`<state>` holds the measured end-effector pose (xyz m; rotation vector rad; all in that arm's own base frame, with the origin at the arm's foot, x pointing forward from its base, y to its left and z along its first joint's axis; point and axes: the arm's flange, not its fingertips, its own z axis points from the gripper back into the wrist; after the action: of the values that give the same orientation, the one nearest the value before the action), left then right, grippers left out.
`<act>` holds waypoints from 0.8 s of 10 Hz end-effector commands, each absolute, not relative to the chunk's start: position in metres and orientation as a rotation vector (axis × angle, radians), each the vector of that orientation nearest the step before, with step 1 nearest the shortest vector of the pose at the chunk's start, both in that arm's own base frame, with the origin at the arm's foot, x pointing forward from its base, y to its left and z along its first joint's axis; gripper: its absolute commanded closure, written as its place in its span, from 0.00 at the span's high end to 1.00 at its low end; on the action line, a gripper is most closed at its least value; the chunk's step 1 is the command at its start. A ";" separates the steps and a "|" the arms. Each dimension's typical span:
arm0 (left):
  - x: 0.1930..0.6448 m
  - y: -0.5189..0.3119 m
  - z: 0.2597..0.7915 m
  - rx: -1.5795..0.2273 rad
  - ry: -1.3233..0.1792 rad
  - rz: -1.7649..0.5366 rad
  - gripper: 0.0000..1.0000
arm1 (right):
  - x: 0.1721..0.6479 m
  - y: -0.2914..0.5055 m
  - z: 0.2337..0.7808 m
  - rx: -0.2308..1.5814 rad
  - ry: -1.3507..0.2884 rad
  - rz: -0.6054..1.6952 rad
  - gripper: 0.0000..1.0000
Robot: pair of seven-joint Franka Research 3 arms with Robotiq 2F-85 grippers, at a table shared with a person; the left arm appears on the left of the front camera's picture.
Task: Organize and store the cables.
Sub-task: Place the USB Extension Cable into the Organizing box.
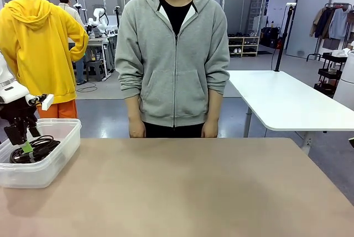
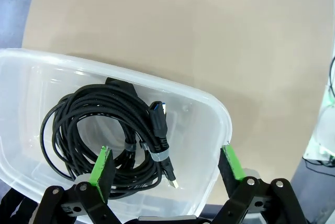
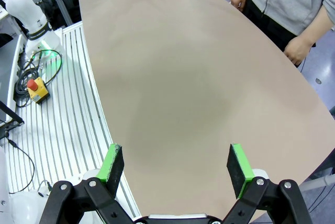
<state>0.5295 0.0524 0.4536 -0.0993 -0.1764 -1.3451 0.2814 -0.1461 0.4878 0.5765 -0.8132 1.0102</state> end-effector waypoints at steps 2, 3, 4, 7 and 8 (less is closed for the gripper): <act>0.534 0.055 0.455 -0.094 -0.176 -1.354 1.00 | 0.281 -0.146 0.489 0.581 -0.826 1.010 1.00; 0.534 0.055 0.455 -0.094 -0.176 -1.354 1.00 | 0.281 -0.146 0.489 0.581 -0.826 1.010 1.00; 0.534 0.055 0.455 -0.094 -0.176 -1.354 1.00 | 0.281 -0.146 0.489 0.581 -0.826 1.010 1.00; 0.534 0.055 0.455 -0.094 -0.176 -1.354 1.00 | 0.281 -0.146 0.489 0.581 -0.826 1.010 1.00; 0.534 0.055 0.455 -0.094 -0.176 -1.354 1.00 | 0.281 -0.146 0.489 0.581 -0.826 1.010 1.00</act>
<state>0.5295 0.0524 0.4537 -0.0992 -0.1764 -1.3452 0.2814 -0.1461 0.4878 0.5765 -0.8132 1.0102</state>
